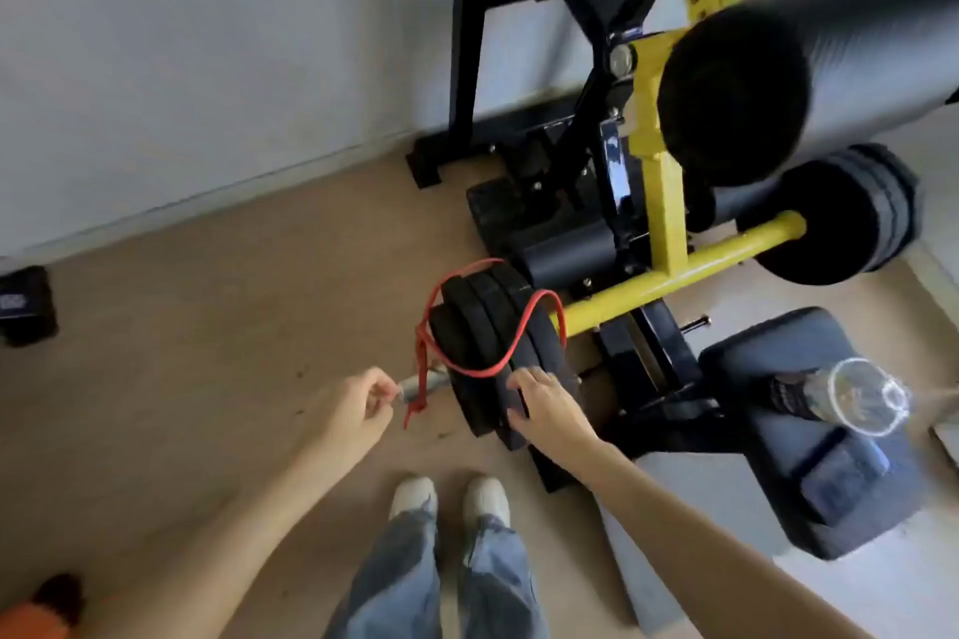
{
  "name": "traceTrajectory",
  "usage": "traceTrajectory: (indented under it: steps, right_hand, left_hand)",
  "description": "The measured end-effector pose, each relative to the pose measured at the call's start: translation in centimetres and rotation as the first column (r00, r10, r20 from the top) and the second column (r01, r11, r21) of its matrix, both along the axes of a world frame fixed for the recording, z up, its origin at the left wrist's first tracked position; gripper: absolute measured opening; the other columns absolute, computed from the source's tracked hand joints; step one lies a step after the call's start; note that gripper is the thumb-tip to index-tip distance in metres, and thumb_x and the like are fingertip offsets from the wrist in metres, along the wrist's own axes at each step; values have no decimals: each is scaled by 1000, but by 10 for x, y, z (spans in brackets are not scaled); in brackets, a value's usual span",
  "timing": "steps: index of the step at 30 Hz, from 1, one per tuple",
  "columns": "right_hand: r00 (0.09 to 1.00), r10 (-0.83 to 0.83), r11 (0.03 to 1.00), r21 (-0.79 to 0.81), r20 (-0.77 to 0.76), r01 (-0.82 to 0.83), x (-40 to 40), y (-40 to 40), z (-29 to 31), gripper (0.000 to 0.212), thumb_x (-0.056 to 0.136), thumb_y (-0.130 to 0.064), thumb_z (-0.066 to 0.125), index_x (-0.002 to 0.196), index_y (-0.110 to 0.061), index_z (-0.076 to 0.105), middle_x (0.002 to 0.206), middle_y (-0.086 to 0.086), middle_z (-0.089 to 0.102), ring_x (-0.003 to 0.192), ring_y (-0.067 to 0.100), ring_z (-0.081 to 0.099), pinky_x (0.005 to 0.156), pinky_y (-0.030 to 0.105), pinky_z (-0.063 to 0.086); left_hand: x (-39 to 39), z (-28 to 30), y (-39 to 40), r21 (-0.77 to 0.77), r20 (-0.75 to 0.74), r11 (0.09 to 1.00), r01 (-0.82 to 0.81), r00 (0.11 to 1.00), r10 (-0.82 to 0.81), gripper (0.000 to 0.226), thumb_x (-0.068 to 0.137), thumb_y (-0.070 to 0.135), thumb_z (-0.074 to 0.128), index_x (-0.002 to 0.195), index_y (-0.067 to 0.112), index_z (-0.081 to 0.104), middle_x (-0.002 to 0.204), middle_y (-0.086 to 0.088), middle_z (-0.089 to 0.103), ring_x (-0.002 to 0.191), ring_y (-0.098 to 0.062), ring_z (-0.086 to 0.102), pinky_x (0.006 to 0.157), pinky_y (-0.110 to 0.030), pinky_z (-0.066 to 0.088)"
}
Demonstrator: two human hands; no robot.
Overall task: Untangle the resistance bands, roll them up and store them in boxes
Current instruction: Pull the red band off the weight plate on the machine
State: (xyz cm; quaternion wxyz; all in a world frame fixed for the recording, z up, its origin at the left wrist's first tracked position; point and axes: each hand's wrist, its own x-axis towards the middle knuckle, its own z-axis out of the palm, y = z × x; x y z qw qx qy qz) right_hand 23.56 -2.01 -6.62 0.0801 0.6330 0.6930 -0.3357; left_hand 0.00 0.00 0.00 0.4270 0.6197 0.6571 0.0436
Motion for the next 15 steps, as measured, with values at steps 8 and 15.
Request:
traceTrajectory:
  steps: [8,15]
  right_hand:
    - [983,120,972,185,140,-145,-13,44,-96,27,93,-18,50,120,-15,47,130,10,33,111,31,43,73,34,45]
    - [773,17,950,252,-634,186,-21,-1,69,12,79,-5,69,85,-9,59,89,-7,48,77,-3,48,72,15,42]
  left_hand:
    - [17,-94,-5,-54,90,993,-104,990,109,24,80,-9,54,86,13,55,88,-7,62,80,-20,57,73,-26,42]
    - [44,-30,9,136,139,961,240,956,-258,94,75,43,70,143,39,6,153,13,6,141,-11,7,110,-31,9]
